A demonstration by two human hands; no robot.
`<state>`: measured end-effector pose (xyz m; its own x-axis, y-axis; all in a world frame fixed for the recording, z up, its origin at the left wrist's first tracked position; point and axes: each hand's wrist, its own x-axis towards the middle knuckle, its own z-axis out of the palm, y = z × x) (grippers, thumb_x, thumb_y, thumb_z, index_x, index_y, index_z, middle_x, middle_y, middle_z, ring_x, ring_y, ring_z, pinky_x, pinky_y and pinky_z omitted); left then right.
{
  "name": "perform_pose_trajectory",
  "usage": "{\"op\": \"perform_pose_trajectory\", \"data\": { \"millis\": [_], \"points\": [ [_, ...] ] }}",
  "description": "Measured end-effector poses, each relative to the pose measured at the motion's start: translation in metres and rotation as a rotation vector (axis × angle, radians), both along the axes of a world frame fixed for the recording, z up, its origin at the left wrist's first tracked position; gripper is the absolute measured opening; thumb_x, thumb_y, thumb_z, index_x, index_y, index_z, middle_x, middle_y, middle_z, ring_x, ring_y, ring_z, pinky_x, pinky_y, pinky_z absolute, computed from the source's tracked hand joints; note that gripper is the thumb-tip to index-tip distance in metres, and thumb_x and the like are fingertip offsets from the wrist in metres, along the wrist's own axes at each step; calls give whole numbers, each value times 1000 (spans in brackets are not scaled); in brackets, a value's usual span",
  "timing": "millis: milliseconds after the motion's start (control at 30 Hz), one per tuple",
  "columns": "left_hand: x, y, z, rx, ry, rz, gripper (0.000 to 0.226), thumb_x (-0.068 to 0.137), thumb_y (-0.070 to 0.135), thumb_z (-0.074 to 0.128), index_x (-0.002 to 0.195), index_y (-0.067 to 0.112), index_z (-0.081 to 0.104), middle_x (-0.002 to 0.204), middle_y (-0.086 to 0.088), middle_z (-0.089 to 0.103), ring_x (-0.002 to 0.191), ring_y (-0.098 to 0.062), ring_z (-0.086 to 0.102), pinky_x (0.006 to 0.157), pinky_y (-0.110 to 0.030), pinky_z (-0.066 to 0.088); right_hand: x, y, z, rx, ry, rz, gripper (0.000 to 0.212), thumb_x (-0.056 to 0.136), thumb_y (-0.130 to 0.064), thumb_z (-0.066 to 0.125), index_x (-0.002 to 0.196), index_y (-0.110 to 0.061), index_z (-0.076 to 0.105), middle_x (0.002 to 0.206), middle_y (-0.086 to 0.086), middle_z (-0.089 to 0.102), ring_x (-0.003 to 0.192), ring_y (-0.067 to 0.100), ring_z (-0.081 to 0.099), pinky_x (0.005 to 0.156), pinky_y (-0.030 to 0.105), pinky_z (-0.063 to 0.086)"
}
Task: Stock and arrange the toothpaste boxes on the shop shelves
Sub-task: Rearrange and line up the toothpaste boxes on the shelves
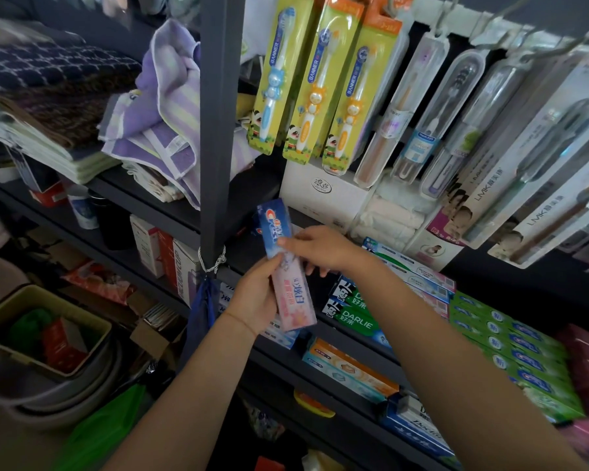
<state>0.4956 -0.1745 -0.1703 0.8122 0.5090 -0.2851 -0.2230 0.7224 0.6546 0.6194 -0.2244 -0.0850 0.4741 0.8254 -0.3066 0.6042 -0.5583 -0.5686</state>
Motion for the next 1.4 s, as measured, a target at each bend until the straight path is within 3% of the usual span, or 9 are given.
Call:
{"op": "perform_pose_trajectory", "data": {
  "millis": [67, 200, 367, 533, 600, 700, 900, 1067, 1400],
  "points": [
    [-5, 1, 2, 71, -22, -29, 42, 93, 20, 56, 133, 10, 59, 123, -20, 65, 109, -28, 62, 101, -44, 48, -3, -3, -5, 22, 12, -15, 34, 92, -52, 59, 95, -19, 64, 86, 0, 71, 74, 14, 66, 56, 26, 51],
    [-18, -3, 5, 96, -40, -72, 42, 89, 30, 60, 127, 13, 63, 108, -11, 71, 99, -22, 66, 88, -38, 55, -4, -10, -13, 209, 353, -141, 35, 95, -45, 60, 106, -12, 66, 83, 1, 72, 79, 15, 69, 71, 28, 54],
    [-26, -9, 4, 124, -33, -130, 51, 92, 50, 53, 137, 26, 56, 133, -9, 64, 120, -25, 61, 101, -45, 49, -7, -11, -20, 362, 562, -211, 39, 94, -44, 59, 110, -9, 66, 90, 3, 74, 85, 17, 70, 76, 28, 53],
    [-27, -14, 7, 93, -56, -172, 55, 97, 56, 42, 137, 22, 56, 127, -15, 65, 117, -31, 63, 95, -44, 53, -13, -13, -16, 436, 506, -229, 44, 90, -47, 64, 111, -8, 63, 89, 5, 75, 83, 18, 73, 72, 27, 53],
    [-29, -16, 8, 127, -29, -134, 49, 91, 51, 50, 131, 23, 60, 124, -9, 68, 114, -24, 66, 98, -44, 51, -13, -14, -13, 471, 452, -245, 43, 89, -46, 67, 112, -10, 65, 93, 6, 75, 82, 16, 73, 68, 25, 53],
    [-33, -14, 9, 236, 32, -74, 41, 88, 38, 61, 119, 12, 65, 109, -11, 73, 100, -22, 70, 82, -36, 56, -12, -15, -8, 482, 362, -271, 44, 86, -49, 69, 110, -12, 66, 92, 5, 76, 81, 17, 73, 66, 27, 53],
    [-25, -10, 21, 376, 169, 42, 27, 99, 26, 58, 110, 5, 69, 97, -11, 76, 88, -22, 72, 73, -34, 59, -8, -29, 0, 181, 409, -182, 37, 90, -47, 66, 101, -12, 68, 90, 5, 77, 83, 19, 74, 75, 35, 60],
    [-19, 3, 14, 334, 315, 102, 22, 101, 21, 52, 119, 11, 60, 104, -11, 66, 82, -20, 65, 70, -33, 57, -9, -8, 4, 100, -203, -106, 44, 87, -53, 65, 82, -10, 64, 76, 1, 63, 73, 19, 61, 61, 30, 43],
    [-18, 27, -15, 389, 409, 138, 23, 99, 11, 51, 120, 17, 58, 107, -3, 58, 89, -16, 58, 73, -31, 53, -13, 30, -7, -230, -714, 29, 46, 91, -44, 63, 126, -16, 53, 126, 10, 57, 114, 29, 56, 74, 34, 40]
  ]
}}
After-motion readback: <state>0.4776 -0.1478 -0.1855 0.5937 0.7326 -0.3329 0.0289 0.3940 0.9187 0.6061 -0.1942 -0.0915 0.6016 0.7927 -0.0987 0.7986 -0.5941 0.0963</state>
